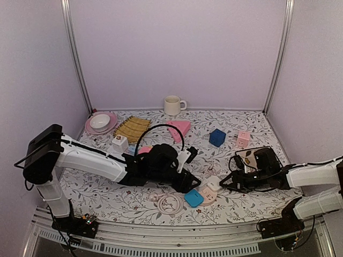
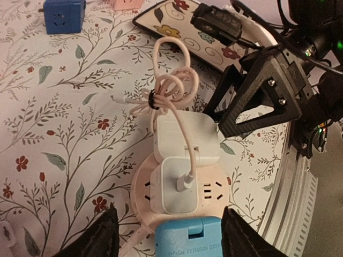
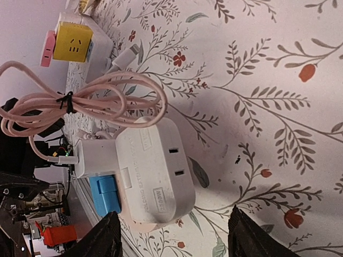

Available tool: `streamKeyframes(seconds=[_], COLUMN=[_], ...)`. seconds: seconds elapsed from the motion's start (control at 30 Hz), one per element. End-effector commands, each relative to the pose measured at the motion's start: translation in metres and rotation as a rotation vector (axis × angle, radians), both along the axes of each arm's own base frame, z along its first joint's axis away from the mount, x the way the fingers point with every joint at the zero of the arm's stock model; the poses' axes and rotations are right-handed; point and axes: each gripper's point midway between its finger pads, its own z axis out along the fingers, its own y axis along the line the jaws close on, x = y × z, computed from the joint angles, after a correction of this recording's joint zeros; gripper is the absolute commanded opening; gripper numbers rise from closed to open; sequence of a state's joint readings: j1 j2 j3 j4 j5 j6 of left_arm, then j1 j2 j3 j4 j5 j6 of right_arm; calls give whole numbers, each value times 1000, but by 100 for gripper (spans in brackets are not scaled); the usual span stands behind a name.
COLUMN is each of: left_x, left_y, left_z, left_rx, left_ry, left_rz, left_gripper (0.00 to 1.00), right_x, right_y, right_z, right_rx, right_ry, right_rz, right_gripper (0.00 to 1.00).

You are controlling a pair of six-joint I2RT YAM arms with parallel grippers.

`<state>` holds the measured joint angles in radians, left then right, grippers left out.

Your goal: Pull the plug off the socket

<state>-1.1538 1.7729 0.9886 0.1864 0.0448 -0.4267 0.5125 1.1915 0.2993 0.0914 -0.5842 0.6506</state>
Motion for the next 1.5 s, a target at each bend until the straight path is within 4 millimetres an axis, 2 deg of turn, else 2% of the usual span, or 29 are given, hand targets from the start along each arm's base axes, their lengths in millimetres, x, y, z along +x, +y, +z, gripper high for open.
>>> streamKeyframes(seconds=[0.0, 0.17, 0.33, 0.4, 0.5, 0.7, 0.83, 1.17, 1.27, 1.33, 1.47], left_x=[-7, -4, 0, 2, 3, 4, 6, 8, 8, 9, 14], left_y=[-19, -29, -36, -37, -34, -32, -30, -33, -33, -34, -32], left_z=[-5, -20, -29, -28, -49, -61, -62, -57, -55, -55, -59], left_rx=[29, 93, 126, 129, 182, 211, 218, 197, 189, 190, 205], left_ry=[-29, -40, -37, -41, -29, -26, -32, -53, -63, -68, -84], left_rz=[-51, -49, -45, -41, -31, -23, -10, -14, -16, -17, 2], left_gripper=[65, 64, 57, 54, 50, 40, 28, 5, 0, 0, 0], right_x=[2, 6, 5, 4, 5, 8, 9, 20, 25, 28, 28], right_y=[19, 27, 37, 39, 40, 41, 44, 41, 45, 50, 59], right_z=[10, 14, 15, 15, 16, 22, 26, 1, 5, 13, 33], right_rx=[97, 129, 143, 153, 157, 166, 172, 126, 154, 189, 260], right_ry=[-13, -13, 0, 10, 14, -8, -25, -6, -11, -14, -21], right_rz=[28, 29, 45, 50, 48, 38, 35, -28, -36, -35, -6], right_gripper=[69, 66, 64, 62, 60, 54, 53, 53, 53, 52, 37])
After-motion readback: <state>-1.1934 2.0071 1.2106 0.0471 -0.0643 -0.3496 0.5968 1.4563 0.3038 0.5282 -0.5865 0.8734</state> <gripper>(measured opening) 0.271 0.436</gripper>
